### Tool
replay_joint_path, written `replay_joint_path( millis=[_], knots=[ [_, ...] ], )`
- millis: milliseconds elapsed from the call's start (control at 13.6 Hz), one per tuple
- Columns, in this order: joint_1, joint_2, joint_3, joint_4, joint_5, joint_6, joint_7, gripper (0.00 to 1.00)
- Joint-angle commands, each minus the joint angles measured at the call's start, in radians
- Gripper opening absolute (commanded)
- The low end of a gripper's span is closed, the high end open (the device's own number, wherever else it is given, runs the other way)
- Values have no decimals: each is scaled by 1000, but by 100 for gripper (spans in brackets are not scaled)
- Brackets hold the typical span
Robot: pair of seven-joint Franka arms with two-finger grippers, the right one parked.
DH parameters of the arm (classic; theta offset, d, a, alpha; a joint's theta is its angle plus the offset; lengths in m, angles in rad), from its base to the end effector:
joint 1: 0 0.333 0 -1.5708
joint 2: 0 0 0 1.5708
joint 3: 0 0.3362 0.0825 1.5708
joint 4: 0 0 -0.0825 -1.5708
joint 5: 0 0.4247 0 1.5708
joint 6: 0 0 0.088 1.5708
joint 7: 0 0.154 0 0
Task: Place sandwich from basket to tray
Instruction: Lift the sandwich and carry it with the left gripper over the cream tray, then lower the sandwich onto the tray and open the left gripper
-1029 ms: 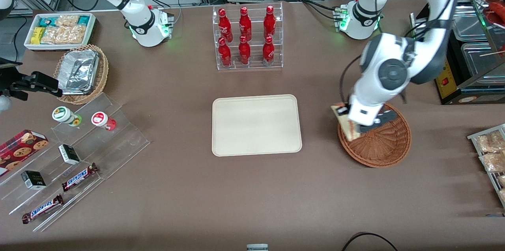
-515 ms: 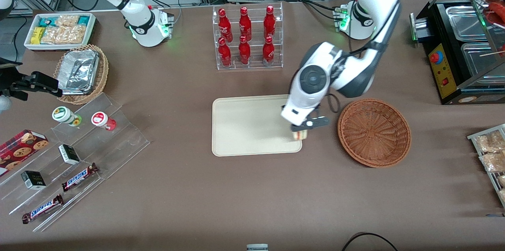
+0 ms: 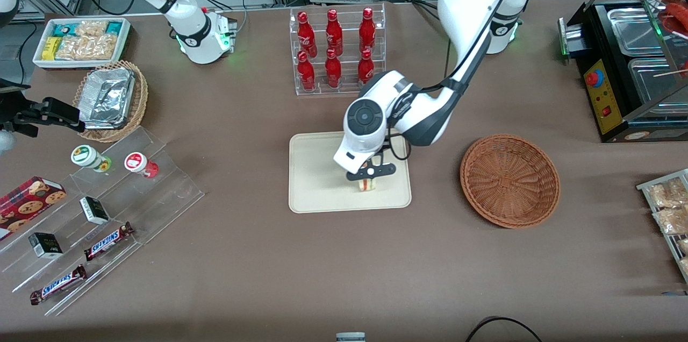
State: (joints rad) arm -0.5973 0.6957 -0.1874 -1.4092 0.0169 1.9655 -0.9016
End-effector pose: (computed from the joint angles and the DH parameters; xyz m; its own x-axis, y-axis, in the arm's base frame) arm 0.5484 -0.5161 0.2353 0.9761 0.1449 -0.1621 0.1409 -0.9894 -0.0359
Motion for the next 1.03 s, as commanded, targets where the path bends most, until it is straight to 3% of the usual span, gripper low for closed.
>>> replay_joint_path(
  millis=[0,368,956],
  knots=[
    [-35,79,12,128,-3,-36,-46,0],
    [-81,143,17,205,0,-33,-94,0],
    [-91,179,20,211,47,-8,-141,0]
  ],
)
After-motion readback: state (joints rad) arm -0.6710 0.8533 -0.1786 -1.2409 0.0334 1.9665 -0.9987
